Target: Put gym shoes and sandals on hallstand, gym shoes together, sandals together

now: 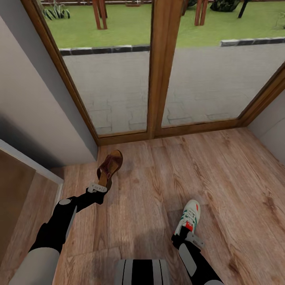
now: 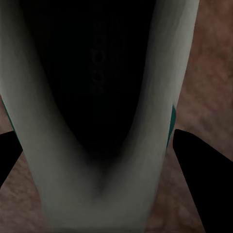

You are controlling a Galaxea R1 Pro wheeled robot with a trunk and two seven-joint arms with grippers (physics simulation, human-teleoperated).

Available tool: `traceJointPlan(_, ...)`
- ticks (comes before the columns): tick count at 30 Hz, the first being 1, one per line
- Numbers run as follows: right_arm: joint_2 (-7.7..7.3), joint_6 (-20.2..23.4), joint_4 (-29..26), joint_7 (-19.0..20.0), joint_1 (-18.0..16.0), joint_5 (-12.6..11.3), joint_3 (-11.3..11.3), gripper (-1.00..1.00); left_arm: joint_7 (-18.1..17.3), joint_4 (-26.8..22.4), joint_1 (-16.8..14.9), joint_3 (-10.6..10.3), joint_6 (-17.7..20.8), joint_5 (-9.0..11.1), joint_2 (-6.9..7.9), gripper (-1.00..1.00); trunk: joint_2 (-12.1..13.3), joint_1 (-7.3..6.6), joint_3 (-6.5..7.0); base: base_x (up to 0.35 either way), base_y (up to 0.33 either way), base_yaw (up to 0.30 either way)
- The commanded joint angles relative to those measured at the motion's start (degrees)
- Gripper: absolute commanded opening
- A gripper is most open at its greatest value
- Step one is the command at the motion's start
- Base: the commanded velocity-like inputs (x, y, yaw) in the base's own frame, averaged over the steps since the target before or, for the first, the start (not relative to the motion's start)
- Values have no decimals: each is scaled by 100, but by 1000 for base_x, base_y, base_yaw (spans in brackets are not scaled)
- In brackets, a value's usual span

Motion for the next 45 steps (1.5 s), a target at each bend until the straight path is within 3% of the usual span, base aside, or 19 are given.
traceJointPlan(1,4,23,-12,-26,0,-47,-14,-100,-29,-9,-3,13,29,-31,-3,-100,0,-3,18,0,0,0)
traceJointPlan(27,-33,15,-28,1,3,45,44,-100,11,22,13,51,41,-47,22,-100,35,-70,594,0,0,0)
traceJointPlan(30,-42,15,-32,1,1,196,52,-100,14,67,19,65,39,-54,23,-100,39,-78,661,0,0,0)
traceJointPlan(34,-39,16,-41,1,3,633,56,-100,23,110,25,85,25,-50,44,-100,44,-88,749,0,0,0)
traceJointPlan(40,-39,15,-49,-3,3,856,52,-100,35,325,32,91,11,-55,50,-100,52,-104,888,0,0,0)
traceJointPlan(45,-179,34,-64,-5,7,1061,55,-100,399,751,32,104,-9,-57,64,-100,59,-117,1039,0,0,-60)
